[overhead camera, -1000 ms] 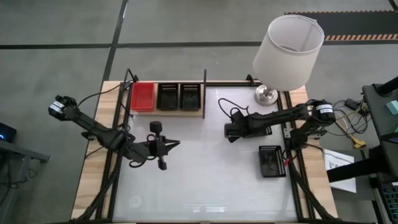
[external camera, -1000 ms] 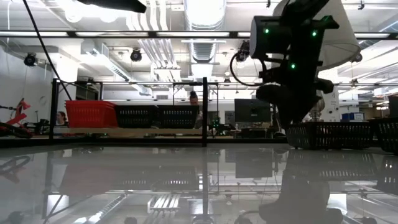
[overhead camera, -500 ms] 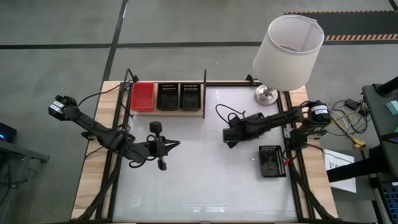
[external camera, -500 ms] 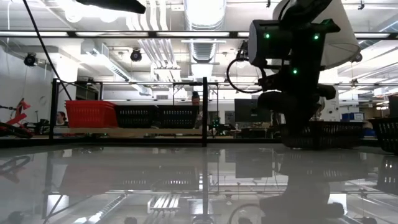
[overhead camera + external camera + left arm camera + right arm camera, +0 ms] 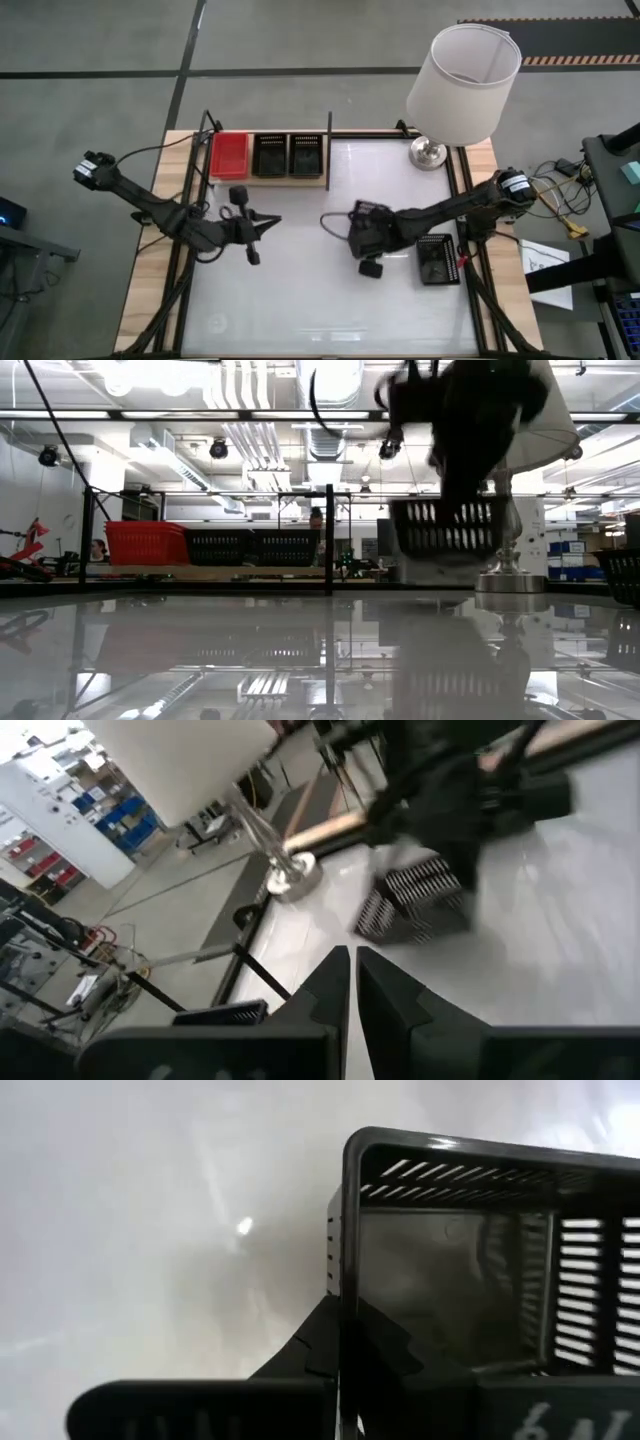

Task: Stack baskets on shelf by color
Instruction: Stack the black basket on top of the right black basket on the shelf

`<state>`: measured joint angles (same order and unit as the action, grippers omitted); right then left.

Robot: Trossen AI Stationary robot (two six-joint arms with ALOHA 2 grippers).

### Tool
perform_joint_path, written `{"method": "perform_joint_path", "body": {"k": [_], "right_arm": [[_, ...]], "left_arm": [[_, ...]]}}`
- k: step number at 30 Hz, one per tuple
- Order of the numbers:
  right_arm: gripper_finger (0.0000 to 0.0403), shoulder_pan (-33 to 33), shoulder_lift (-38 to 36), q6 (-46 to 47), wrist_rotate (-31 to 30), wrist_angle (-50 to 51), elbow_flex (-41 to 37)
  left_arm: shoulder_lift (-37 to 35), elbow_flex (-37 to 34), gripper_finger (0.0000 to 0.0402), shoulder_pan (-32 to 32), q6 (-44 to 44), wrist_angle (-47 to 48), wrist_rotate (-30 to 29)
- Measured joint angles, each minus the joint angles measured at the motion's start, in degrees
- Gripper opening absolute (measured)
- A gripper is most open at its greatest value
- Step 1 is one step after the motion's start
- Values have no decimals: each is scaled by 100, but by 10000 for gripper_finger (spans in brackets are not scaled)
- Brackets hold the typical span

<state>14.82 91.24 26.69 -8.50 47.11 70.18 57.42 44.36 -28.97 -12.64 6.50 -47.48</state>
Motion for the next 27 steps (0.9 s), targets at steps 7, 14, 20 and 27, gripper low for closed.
{"method": "perform_joint_path", "body": {"k": [7, 14, 20, 27], "right_arm": [[9, 559, 0, -1211, 104, -757, 738], [9, 628, 7, -2679, -785, -1827, 1295], [9, 102, 7, -3456, -1734, -1893, 1837], [9, -891, 9, -3706, -1678, -1954, 2056]], "left_arm": [[-717, -118, 6, 0, -16, -27, -2], [-972, -481, 6, -1, -17, -283, 0], [-1033, -663, 6, -34, -10, -852, 7], [-1041, -791, 6, -160, 21, -1556, 31]]}}
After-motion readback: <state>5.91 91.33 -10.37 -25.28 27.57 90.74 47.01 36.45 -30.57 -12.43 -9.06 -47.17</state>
